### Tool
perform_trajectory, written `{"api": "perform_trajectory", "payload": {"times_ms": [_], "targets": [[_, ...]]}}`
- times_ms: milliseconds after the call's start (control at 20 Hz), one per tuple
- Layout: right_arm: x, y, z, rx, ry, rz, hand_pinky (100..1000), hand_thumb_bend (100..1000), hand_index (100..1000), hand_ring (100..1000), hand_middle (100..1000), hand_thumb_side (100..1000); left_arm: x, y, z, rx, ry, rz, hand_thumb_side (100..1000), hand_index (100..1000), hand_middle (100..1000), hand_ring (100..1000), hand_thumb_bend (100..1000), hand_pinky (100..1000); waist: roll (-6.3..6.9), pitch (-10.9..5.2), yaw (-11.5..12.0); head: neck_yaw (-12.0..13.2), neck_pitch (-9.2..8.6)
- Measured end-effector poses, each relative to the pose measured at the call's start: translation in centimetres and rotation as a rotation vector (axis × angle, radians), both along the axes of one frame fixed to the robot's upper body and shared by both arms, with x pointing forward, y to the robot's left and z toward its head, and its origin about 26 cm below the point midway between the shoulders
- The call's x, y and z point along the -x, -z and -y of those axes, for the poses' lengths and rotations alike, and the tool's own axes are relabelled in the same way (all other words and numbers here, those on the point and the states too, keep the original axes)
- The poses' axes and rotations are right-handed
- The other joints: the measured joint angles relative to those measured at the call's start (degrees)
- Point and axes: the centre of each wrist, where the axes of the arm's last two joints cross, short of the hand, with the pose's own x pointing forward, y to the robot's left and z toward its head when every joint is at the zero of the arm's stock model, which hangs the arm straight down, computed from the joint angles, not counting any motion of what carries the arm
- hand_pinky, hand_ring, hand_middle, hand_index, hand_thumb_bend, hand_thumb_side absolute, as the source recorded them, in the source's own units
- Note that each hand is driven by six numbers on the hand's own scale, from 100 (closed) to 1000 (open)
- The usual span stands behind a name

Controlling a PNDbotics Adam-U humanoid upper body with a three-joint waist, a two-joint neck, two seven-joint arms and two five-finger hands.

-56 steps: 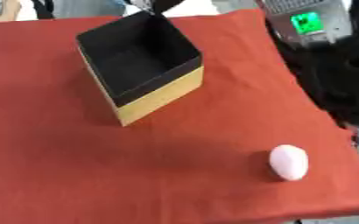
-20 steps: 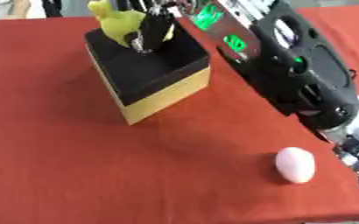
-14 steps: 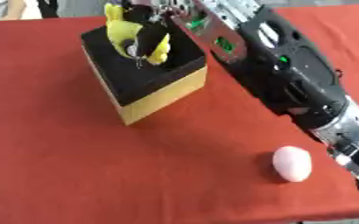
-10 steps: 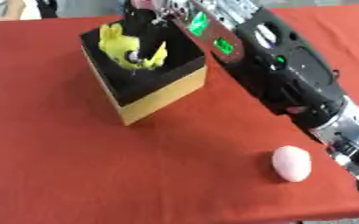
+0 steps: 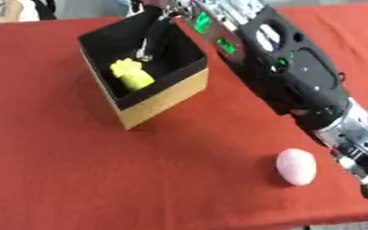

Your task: Pick up objects on the table and place them in the box.

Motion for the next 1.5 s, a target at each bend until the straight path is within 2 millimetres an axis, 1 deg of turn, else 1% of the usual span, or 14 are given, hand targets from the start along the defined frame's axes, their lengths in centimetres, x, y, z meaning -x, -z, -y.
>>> {"api": "perform_trajectory", "payload": {"times_ms": [150, 200, 250, 350, 450, 600, 650, 750, 900, 1050, 1250, 1400, 1450, 1500], "targets": [[1.3, -1.5, 0.2, -0.035, -0.029, 0.055, 822, 374, 922, 869, 810, 548, 0.0, 0.0, 0.0, 0.000, -0.001, -0.001, 340, 815, 676, 812, 100, 542, 0.01, 0.00, -0.1, -0.1, 0.00], [2.0, -2.3, 0.5, -0.050, -0.040, 0.082, 820, 339, 919, 865, 807, 520, 0.0, 0.1, 0.0, 0.000, -0.001, -0.002, 341, 815, 676, 811, 100, 543, 0.01, 0.00, -0.2, -0.2, 0.00], [2.7, -3.1, 0.9, -0.064, -0.052, 0.112, 820, 365, 918, 864, 804, 536, 0.0, 0.1, 0.0, 0.000, -0.002, -0.003, 341, 815, 676, 811, 100, 543, 0.01, 0.00, -0.4, -0.3, 0.00], [4.3, -4.7, 2.1, -0.090, -0.078, 0.179, 822, 364, 911, 861, 793, 522, 0.0, 0.2, -0.1, 0.001, -0.004, -0.005, 341, 816, 676, 811, 100, 543, -0.03, 0.00, -0.6, -0.2, 0.00], [6.3, -5.9, 3.9, -0.103, -0.107, 0.245, 824, 387, 909, 858, 787, 500, 0.1, 0.2, -0.1, 0.002, -0.006, -0.005, 340, 816, 676, 811, 100, 544, -0.22, -0.02, -0.9, 0.1, 0.00], [9.7, -6.8, 7.1, -0.086, -0.144, 0.343, 829, 430, 905, 861, 797, 478, 0.1, 0.3, -0.1, 0.004, -0.010, -0.006, 338, 816, 676, 810, 100, 544, -0.39, -0.08, -1.3, 1.1, 0.00], [10.4, -7.0, 8.1, -0.070, -0.150, 0.365, 831, 440, 902, 861, 797, 479, 0.1, 0.3, -0.2, 0.003, -0.013, -0.008, 337, 816, 676, 810, 100, 545, -0.39, -0.12, -1.4, 1.5, 0.00], [11.2, -7.3, 9.9, -0.029, -0.146, 0.388, 834, 457, 898, 862, 795, 479, 0.1, 0.4, -0.2, 0.003, -0.017, -0.009, 335, 816, 676, 810, 100, 545, -0.40, -0.19, -1.6, 2.4, 0.00], [11.4, -7.2, 12.3, 0.027, -0.120, 0.380, 839, 479, 893, 859, 790, 481, 0.1, 0.4, -0.4, 0.006, -0.026, -0.005, 331, 816, 676, 809, 100, 546, -0.43, -0.46, -1.9, 3.5, 0.00], [11.1, -6.5, 14.7, 0.065, -0.094, 0.363, 840, 483, 888, 856, 784, 492, 0.2, 0.5, -0.4, 0.005, -0.030, -0.006, 330, 816, 676, 809, 100, 546, -0.51, -0.52, -2.2, 4.2, 0.00], [10.6, -4.7, 17.3, 0.085, -0.090, 0.317, 846, 491, 893, 868, 795, 503, 0.2, 0.6, -0.5, 0.005, -0.039, -0.010, 328, 816, 676, 809, 100, 546, -0.75, -0.86, -2.7, 4.7, 0.00], [10.3, -2.8, 18.9, 0.086, -0.090, 0.254, 849, 475, 897, 872, 801, 521, 0.3, 0.6, -0.8, -0.001, -0.048, -0.014, 327, 816, 676, 809, 100, 546, -0.77, -1.25, -3.1, 5.1, 0.00], [10.3, -2.3, 19.4, 0.084, -0.091, 0.231, 846, 454, 899, 871, 802, 552, 0.3, 0.7, -0.8, -0.002, -0.049, -0.015, 325, 816, 676, 808, 100, 546, -0.77, -1.39, -3.2, 5.1, 0.00], [10.3, -1.7, 19.9, 0.078, -0.091, 0.208, 847, 448, 899, 872, 804, 560, 0.3, 0.7, -0.8, -0.002, -0.050, -0.016, 325, 816, 676, 808, 100, 546, -0.80, -1.48, -3.3, 5.2, 0.00]]}}
